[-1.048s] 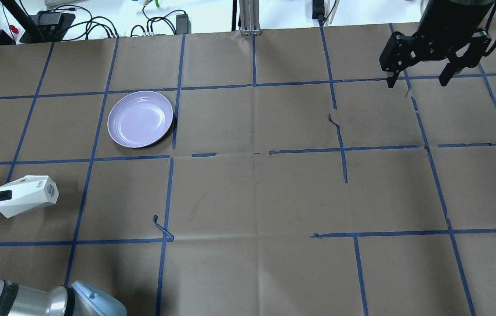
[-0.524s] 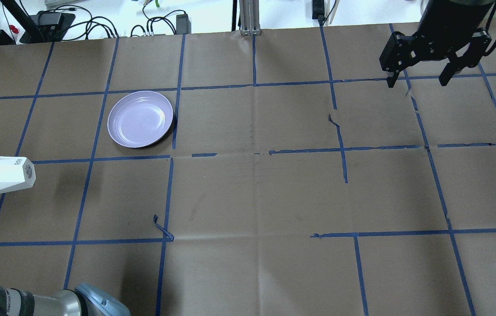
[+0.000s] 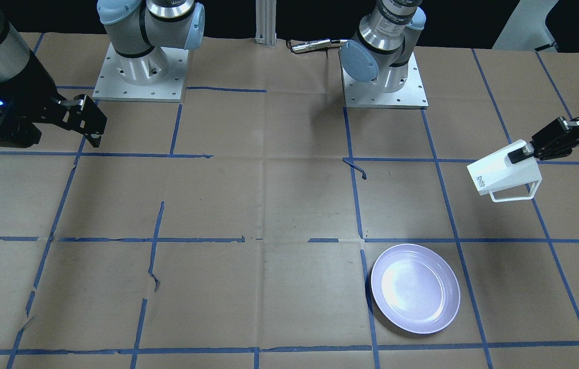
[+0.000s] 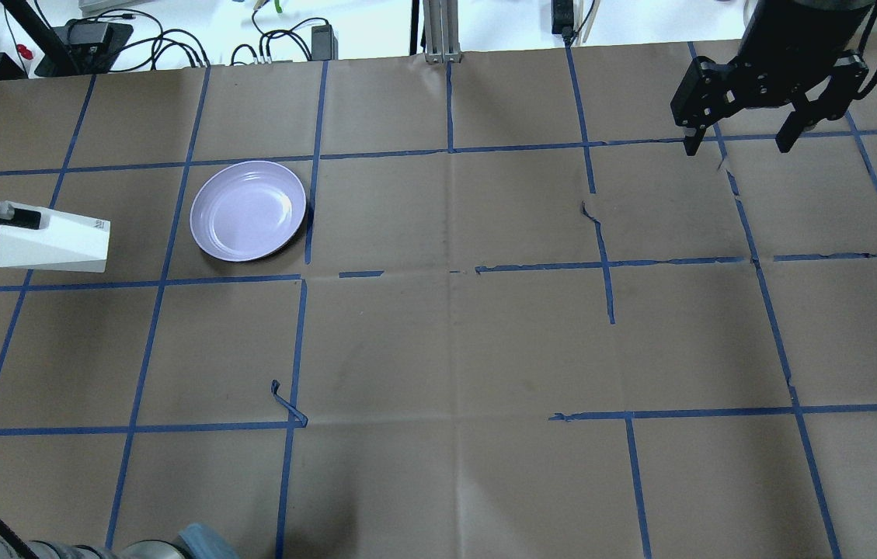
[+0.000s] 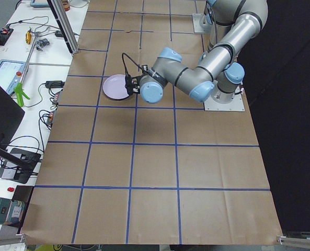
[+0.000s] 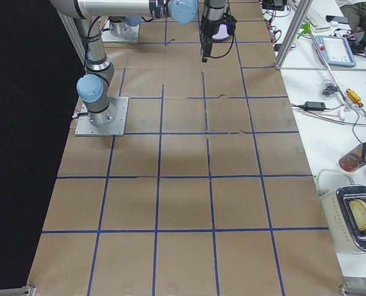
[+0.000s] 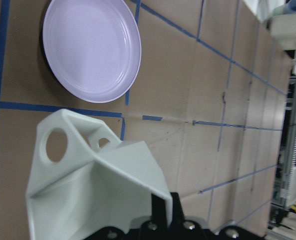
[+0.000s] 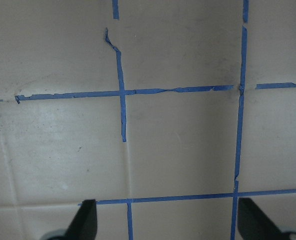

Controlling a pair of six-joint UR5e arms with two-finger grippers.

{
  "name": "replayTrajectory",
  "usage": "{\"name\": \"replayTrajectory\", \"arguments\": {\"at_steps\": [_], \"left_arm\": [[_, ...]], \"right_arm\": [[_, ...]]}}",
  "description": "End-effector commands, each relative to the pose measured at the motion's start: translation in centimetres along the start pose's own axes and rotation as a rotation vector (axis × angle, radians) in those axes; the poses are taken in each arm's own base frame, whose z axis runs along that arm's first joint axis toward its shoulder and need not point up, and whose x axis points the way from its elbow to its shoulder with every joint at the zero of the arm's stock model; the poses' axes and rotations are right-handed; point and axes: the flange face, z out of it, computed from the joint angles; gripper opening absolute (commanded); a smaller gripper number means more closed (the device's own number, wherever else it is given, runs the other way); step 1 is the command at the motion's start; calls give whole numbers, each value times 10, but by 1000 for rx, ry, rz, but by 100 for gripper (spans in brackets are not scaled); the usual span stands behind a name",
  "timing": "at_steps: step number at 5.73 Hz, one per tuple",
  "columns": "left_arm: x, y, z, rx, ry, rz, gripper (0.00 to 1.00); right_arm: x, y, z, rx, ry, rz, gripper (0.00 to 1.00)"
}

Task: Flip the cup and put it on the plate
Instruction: 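Lift the white cup with the left gripper and rotate it upright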

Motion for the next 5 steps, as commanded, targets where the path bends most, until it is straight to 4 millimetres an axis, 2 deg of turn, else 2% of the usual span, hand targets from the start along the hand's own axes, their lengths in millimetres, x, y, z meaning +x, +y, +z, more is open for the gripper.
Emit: {"name": "replayTrajectory", "arguments": {"at_steps": [1,2,3,4,5], "left_arm": [[97,-30,58,-4,-299,48,0],[141,-41,96,20,-528,105,0],[185,-40,133,36,-677,194,0],[204,-37,155,32,-775,262,0],[206,-45,170,106,-781,277,0]], "right_arm": [[0,0,0,0,0,0,100],[0,0,0,0,0,0,100],[0,0,0,0,0,0,100],[0,0,0,0,0,0,100],[0,0,0,0,0,0,100]]}}
